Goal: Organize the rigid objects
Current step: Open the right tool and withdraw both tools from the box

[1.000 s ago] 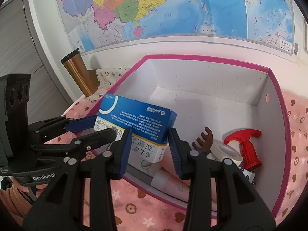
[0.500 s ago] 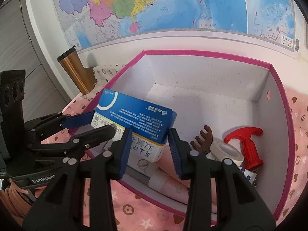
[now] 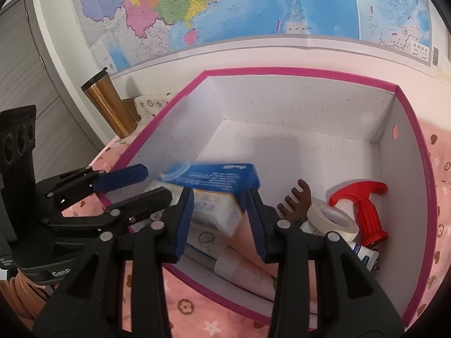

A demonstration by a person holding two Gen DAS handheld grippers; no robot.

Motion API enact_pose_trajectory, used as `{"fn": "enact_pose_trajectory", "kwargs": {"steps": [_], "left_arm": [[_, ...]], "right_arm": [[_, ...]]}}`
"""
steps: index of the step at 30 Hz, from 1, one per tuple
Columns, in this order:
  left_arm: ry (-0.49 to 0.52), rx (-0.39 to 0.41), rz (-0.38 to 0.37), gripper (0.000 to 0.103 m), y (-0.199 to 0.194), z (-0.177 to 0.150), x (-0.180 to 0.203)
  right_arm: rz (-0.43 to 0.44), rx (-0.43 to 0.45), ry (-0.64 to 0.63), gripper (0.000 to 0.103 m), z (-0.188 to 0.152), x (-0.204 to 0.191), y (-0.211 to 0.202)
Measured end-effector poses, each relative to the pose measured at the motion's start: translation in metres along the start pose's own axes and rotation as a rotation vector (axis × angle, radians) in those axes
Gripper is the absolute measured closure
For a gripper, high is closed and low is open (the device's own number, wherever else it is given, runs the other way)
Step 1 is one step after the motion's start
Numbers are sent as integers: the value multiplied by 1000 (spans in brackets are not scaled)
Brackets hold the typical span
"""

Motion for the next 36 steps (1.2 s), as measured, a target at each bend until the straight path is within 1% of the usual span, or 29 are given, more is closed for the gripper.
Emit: {"fn": "enact_pose_trajectory", "kwargs": {"steps": [4,7,10,12,13,15,17,19,20,21,22,23,24,25,26,27,29,33,36], "left_arm": [[4,3,1,54,0,-1,0],[9,10,-9,49,-2,-3,3],[20,36,5,38,-9,-5,6],[22,53,-1,28,-15,-7,7],[20,65,-6,26,-19,-8,8],[18,85,-11,19,-26,-11,9],[22,102,-12,17,-34,-16,11],[24,117,-11,12,-41,-21,13],[17,129,-8,6,-46,-24,14],[9,142,-8,0,-49,-27,13],[-3,158,-8,0,-54,-30,13],[-17,171,-8,0,-58,-35,12],[-27,174,-5,0,-60,-38,11],[-39,171,2,0,-61,-43,10],[-53,168,10,0,-62,-48,8],[-60,165,13,0,-62,-52,8],[-72,149,20,0,-62,-61,8],[-87,136,46,0,-63,-75,12],[-97,125,56,0,-63,-84,14]], "right_arm": [[-9,0,-6,62,0,0,0],[-18,7,0,62,-1,1,-2],[-26,20,-4,62,-3,1,-8],[-23,32,-8,61,-5,1,-13],[-24,36,-9,60,-6,0,-15],[-34,59,-11,48,-10,-1,-22],[-37,83,-15,43,-14,-1,-30],[-41,105,-23,39,-18,-4,-39],[-51,120,-32,36,-21,-6,-44],[-78,142,-40,30,-25,-7,-51],[-92,154,-43,26,-26,-8,-54],[-107,176,-47,20,-30,-8,-61],[-124,199,-47,13,-35,-8,-68],[-139,215,-44,10,-40,-7,-73],[-152,233,-40,4,-47,-7,-78],[-165,248,-38,2,-53,-7,-82],[-196,259,-35,1,-68,-7,-86],[-249,236,-23,1,-92,-6,-84],[-250,226,-3,1,-107,-8,-83]]}}
Point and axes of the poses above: each gripper's, at about its wrist camera, not at the fingertips, and y roughly the way its jaws point, x to its right, z to its top, the point moved 8 cm from there along y, roughly the way its jaws point, and after that the axes turned 9 degrees about -x, right-handed, at the moved point
